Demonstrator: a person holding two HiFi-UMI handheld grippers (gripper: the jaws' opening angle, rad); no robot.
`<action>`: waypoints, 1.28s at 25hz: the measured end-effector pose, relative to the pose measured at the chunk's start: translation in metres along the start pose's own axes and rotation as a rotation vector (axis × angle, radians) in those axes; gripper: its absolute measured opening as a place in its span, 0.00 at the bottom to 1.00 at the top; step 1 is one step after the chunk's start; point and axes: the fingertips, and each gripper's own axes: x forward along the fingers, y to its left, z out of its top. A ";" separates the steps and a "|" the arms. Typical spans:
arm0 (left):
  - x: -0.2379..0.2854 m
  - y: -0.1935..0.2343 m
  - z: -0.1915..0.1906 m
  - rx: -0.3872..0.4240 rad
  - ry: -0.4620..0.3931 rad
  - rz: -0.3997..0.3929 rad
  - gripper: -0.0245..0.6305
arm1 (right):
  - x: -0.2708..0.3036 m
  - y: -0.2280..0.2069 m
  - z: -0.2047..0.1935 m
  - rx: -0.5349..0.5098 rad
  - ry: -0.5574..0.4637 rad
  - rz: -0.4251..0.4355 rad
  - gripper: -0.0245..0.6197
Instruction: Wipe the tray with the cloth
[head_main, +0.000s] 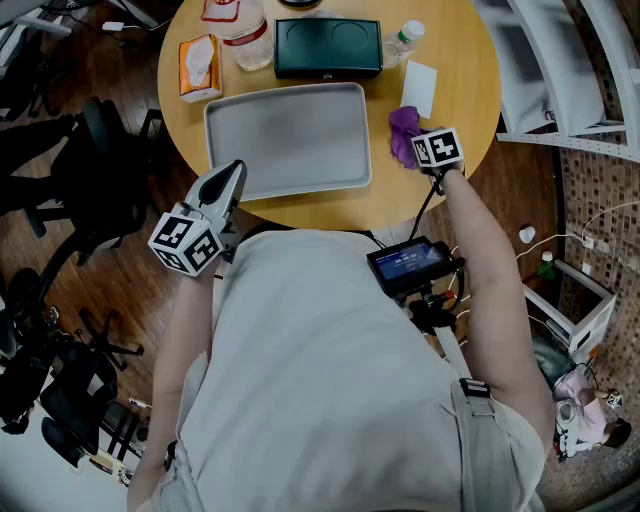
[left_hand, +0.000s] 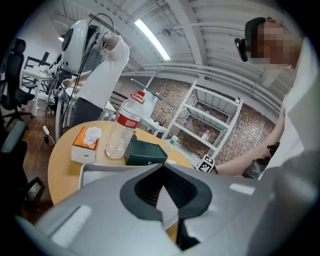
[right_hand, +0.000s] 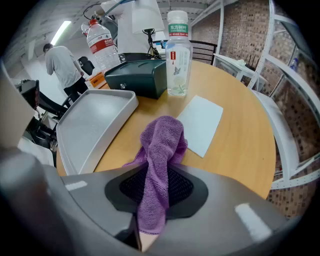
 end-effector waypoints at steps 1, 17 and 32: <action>0.004 0.006 0.007 0.014 -0.014 0.000 0.04 | -0.001 -0.002 0.019 -0.002 -0.038 0.001 0.16; -0.012 0.039 0.016 0.028 -0.107 0.001 0.04 | -0.091 0.116 0.167 -0.250 -0.383 0.198 0.16; -0.114 0.103 0.003 -0.087 -0.214 0.150 0.04 | -0.032 0.329 0.248 -0.711 -0.200 0.406 0.16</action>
